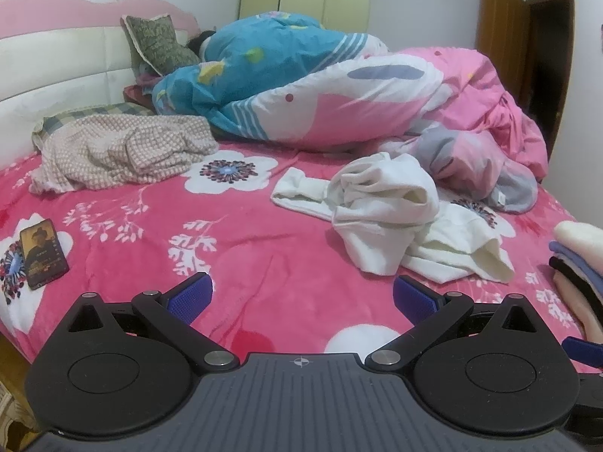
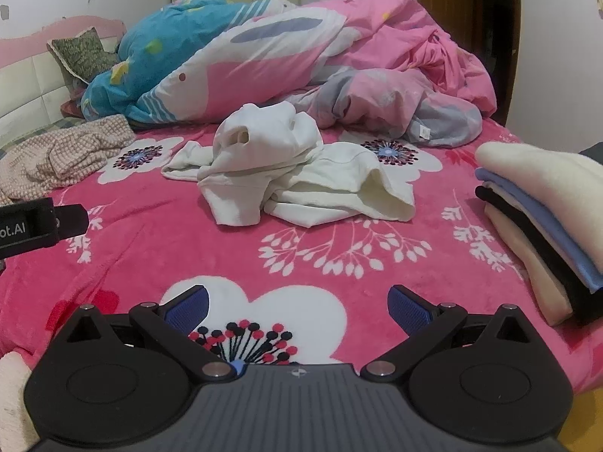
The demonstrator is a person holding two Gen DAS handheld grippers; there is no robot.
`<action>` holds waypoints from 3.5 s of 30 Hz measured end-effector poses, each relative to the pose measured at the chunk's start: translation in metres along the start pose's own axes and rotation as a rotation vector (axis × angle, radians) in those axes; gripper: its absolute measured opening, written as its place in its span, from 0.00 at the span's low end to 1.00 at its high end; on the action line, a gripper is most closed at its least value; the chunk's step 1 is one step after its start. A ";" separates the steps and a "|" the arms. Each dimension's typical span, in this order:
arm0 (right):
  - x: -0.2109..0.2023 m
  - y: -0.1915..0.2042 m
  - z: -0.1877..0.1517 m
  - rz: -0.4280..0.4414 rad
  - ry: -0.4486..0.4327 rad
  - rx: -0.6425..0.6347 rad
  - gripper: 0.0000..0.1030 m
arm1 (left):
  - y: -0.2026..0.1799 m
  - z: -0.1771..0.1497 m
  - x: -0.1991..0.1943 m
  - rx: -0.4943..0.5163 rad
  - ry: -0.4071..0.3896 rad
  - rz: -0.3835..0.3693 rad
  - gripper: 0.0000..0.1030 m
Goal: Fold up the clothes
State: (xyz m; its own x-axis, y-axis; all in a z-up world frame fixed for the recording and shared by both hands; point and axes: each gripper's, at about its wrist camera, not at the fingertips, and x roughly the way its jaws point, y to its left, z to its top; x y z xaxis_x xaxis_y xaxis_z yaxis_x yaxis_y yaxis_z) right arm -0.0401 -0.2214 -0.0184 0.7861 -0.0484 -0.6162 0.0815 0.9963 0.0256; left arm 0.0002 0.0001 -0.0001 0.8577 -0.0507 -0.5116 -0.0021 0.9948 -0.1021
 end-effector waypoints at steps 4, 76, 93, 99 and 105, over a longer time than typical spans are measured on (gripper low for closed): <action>0.000 -0.002 0.000 -0.003 -0.001 0.004 1.00 | 0.001 0.000 0.002 0.005 0.013 0.003 1.00; 0.016 0.001 0.002 -0.023 0.030 0.040 1.00 | 0.007 -0.018 0.024 -0.016 0.123 0.004 1.00; 0.030 0.004 0.008 -0.030 0.040 0.035 1.00 | 0.012 -0.016 0.042 -0.041 0.148 -0.006 1.00; 0.039 -0.006 0.005 -0.015 0.030 0.060 1.00 | 0.014 -0.017 0.053 -0.056 0.149 -0.013 1.00; 0.044 -0.020 -0.001 0.091 -0.048 0.065 1.00 | 0.019 -0.019 0.072 -0.073 0.157 -0.039 1.00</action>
State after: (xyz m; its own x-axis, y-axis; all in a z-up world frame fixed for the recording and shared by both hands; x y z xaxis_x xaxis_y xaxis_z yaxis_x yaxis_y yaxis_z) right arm -0.0080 -0.2432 -0.0467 0.8202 0.0374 -0.5709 0.0464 0.9902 0.1316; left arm 0.0521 0.0136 -0.0551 0.7672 -0.1079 -0.6322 -0.0124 0.9831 -0.1828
